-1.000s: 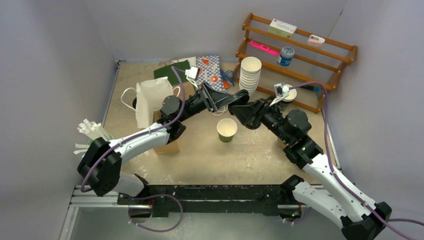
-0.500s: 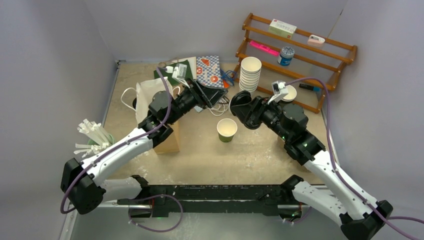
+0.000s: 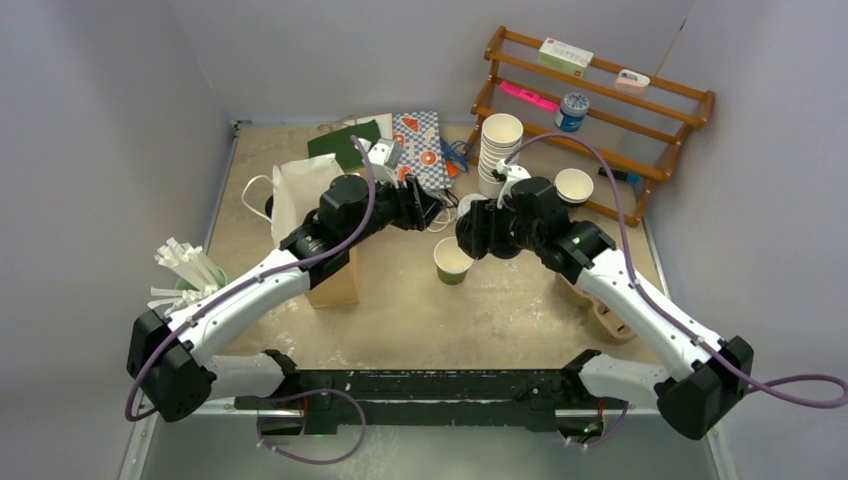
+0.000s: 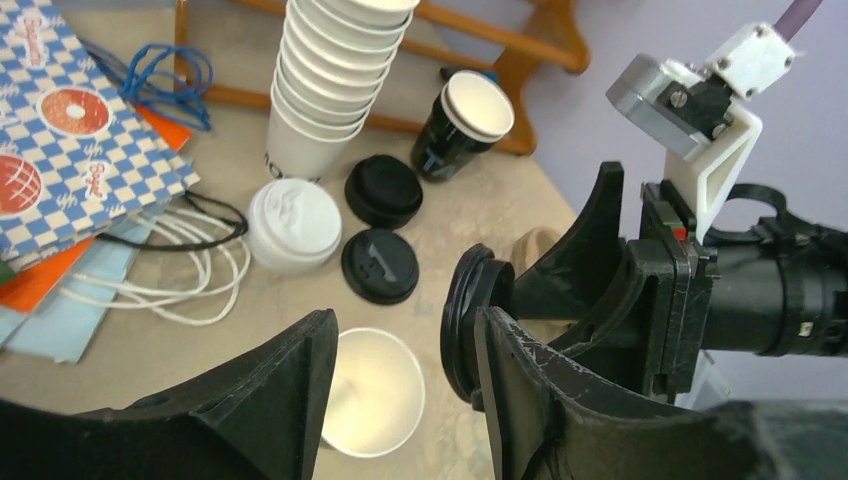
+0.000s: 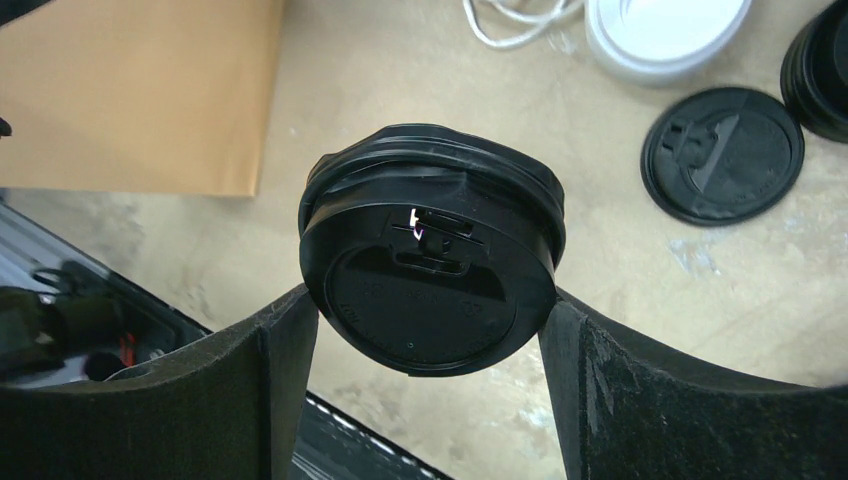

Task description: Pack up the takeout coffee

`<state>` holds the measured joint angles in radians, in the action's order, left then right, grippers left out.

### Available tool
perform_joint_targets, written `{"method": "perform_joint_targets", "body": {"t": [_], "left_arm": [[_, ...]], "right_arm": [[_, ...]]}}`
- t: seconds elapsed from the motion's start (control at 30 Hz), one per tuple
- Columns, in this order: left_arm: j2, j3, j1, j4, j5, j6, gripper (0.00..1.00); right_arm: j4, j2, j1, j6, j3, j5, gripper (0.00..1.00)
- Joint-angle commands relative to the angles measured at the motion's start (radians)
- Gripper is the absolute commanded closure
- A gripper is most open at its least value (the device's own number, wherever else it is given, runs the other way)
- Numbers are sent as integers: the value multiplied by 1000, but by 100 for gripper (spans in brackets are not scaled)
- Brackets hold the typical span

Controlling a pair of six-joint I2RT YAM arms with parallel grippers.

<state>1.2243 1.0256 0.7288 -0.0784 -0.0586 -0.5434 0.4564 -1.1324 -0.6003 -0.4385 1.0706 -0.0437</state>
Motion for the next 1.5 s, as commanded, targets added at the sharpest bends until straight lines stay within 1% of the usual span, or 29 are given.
{"method": "perform_joint_targets", "body": {"t": [0.0,0.13,0.47,0.7,0.9,1.1,1.47], "left_arm": [[28,38,-9,50,-34,80,44],[76,24,-51,20,-133,42,44],[166,12,-104,1,-213,67,46],[194,1,-107,9,-230,89,47],[240,-4,-108,3,-273,81,47],[251,-17,-107,10,-268,101,48],[283,0,-107,35,-288,120,48]], "right_arm": [[115,-63,-3,96,90,-4,23],[153,-133,-3,130,120,-5,24],[158,-233,-22,164,150,-39,24],[171,-296,-59,182,188,-30,23],[206,-356,-94,187,242,37,23],[248,-394,-114,196,271,96,22],[275,-436,-131,208,299,106,22]]}}
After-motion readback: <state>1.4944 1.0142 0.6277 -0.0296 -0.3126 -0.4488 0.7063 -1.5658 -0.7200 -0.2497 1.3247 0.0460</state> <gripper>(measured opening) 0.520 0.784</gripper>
